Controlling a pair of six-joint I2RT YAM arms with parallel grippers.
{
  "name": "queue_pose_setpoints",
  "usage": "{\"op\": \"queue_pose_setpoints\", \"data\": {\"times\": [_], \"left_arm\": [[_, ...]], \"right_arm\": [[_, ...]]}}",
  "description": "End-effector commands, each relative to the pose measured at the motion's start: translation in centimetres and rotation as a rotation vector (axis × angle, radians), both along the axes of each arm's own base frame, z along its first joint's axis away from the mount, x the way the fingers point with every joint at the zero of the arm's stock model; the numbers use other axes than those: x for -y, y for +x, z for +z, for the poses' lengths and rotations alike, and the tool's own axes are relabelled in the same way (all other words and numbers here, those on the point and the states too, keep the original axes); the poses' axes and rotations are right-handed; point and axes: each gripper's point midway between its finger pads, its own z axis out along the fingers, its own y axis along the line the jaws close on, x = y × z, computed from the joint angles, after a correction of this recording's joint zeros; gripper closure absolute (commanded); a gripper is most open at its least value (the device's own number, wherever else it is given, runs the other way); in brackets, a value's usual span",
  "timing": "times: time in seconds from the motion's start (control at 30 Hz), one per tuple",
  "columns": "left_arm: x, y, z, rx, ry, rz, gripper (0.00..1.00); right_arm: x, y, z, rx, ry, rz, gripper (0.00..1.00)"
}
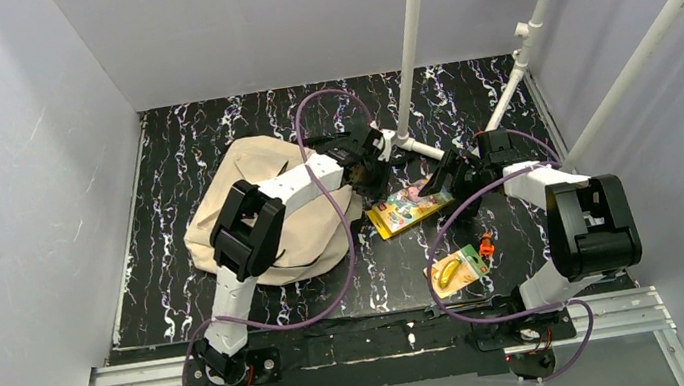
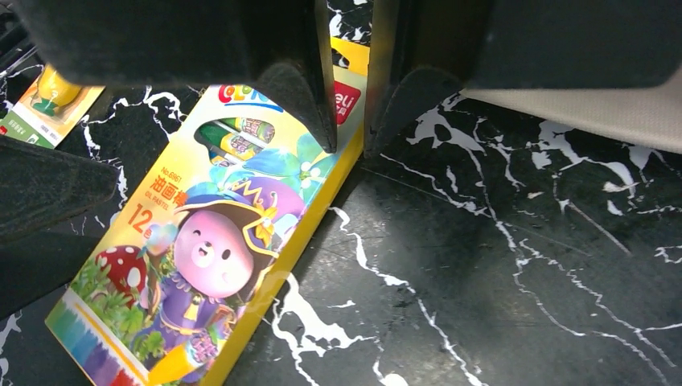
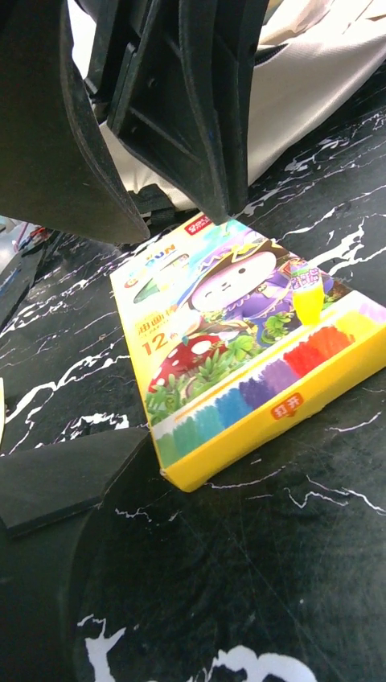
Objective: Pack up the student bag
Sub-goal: Pick up the stationery from the center of the board.
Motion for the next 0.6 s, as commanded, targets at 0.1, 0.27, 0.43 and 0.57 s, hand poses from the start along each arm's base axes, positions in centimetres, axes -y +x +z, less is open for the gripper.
{"op": "queue_pose_setpoints", "data": {"times": [0.1,0.27,0.43,0.57], "left_arm": [[-3.4,-0.1,-2.9,-0.106,0.071,0.116,0.85],[-4.3,0.0,-4.1,-0.174,0.093,0.175,0.89],[-4.5,-0.1,-4.9,-0.21,0.099,0.202,0.92],[-4.6,-0.2,-5.3,-0.224,0.102,0.202,0.92]], "right_arm": [[-0.8,0.1,-0.3,0.008,0.025,0.019,0.09],[-0.7,-0.1,-0.3,0.014,0.022,0.004,0.08],[0.9,0.2,-0.2,0.034,-0.076,-0.033,0.08],[2.1,0.5,-0.3,0.032,-0.1,-0.05,0.08]]}}
